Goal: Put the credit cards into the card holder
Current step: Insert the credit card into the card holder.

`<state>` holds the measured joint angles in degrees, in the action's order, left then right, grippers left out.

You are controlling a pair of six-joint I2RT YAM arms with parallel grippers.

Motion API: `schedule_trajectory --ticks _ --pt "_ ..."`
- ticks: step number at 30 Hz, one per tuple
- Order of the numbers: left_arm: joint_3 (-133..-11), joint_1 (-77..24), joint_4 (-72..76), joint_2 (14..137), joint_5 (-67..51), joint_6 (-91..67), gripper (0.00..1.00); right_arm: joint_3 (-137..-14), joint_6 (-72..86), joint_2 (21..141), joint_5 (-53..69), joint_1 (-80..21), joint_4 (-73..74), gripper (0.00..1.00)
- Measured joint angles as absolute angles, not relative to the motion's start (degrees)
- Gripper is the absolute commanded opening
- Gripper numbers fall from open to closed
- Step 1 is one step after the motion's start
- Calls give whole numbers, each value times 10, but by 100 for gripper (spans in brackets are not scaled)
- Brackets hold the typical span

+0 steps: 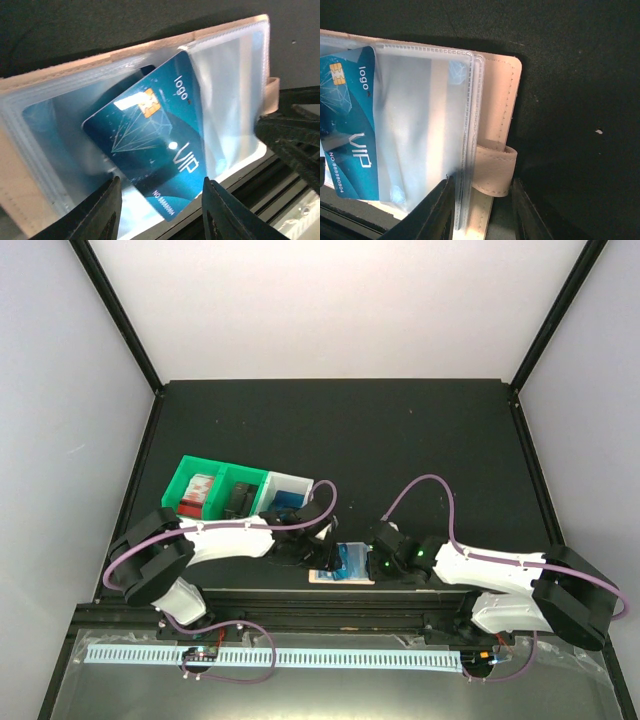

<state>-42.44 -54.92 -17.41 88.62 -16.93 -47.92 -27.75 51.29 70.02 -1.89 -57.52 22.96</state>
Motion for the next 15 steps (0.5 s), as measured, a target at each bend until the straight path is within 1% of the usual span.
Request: schedule_trajectory --ticks 3,8,15 --pt "-437 -551 -193 890 -158 -471 41 -281 513 700 -21 -575 232 34" --pt "-449 -552 -208 901 -155 -462 40 -283 513 702 -24 -575 232 34" --pt "-455 -552 -185 917 -172 -458 40 -283 513 704 -25 -575 232 34"
